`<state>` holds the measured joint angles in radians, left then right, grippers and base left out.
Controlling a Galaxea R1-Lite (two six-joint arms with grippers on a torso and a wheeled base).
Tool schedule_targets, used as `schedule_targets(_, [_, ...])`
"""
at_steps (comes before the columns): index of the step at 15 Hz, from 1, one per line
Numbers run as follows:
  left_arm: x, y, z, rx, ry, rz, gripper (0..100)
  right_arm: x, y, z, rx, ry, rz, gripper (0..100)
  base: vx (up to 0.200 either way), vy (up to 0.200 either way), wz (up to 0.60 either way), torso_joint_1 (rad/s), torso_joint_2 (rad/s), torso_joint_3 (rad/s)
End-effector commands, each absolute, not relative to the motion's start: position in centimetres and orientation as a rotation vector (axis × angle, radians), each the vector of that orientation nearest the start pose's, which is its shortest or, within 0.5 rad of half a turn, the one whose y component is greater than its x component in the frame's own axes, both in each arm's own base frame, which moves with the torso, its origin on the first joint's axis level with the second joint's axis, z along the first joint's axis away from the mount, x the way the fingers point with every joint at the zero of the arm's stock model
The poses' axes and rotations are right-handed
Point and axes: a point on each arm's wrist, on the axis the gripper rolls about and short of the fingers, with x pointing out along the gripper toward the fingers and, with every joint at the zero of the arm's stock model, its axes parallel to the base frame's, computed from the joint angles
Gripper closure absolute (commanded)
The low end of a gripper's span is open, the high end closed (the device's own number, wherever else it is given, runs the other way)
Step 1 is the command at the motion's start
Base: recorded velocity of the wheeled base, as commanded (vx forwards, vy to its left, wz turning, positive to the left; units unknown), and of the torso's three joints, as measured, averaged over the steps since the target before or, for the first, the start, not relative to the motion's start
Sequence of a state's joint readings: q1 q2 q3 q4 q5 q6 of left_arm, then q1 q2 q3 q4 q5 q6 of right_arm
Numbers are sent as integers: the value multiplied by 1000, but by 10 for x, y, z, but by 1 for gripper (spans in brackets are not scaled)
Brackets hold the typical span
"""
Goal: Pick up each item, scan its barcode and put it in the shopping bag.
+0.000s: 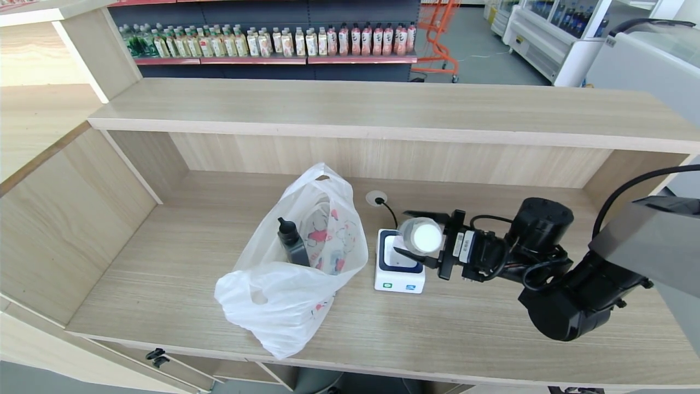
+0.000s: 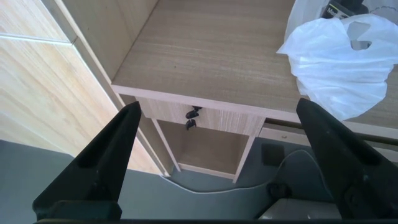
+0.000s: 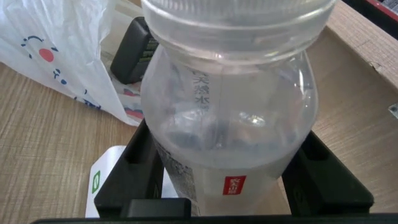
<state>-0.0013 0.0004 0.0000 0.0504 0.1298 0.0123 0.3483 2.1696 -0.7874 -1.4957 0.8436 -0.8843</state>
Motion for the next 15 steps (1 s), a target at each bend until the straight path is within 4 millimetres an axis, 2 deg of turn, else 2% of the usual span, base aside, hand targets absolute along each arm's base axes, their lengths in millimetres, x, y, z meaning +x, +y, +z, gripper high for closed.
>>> schedule_targets(1, [-23, 3, 70, 16, 51, 129, 0, 344, 143, 98, -805, -630, 1063, 100, 0, 0, 0, 0, 0, 0])
schedule_targets(10, [-23, 3, 70, 16, 51, 129, 0, 338, 140, 102, -799, -623, 1056, 100, 0, 0, 0, 0, 0, 0])
schedule_targets(11, [-23, 3, 70, 16, 51, 129, 0, 335, 136, 113, -777, -627, 1046, 100, 0, 0, 0, 0, 0, 0])
schedule_targets(12, [-23, 3, 70, 16, 51, 129, 0, 326, 134, 139, -709, -647, 1040, 100, 0, 0, 0, 0, 0, 0])
schedule_targets(14, [-23, 3, 70, 16, 51, 129, 0, 296, 133, 205, -492, -674, 970, 100, 0, 0, 0, 0, 0, 0])
schedule_targets(15, [-23, 3, 70, 16, 51, 129, 0, 283, 128, 227, -390, -667, 939, 100, 0, 0, 0, 0, 0, 0])
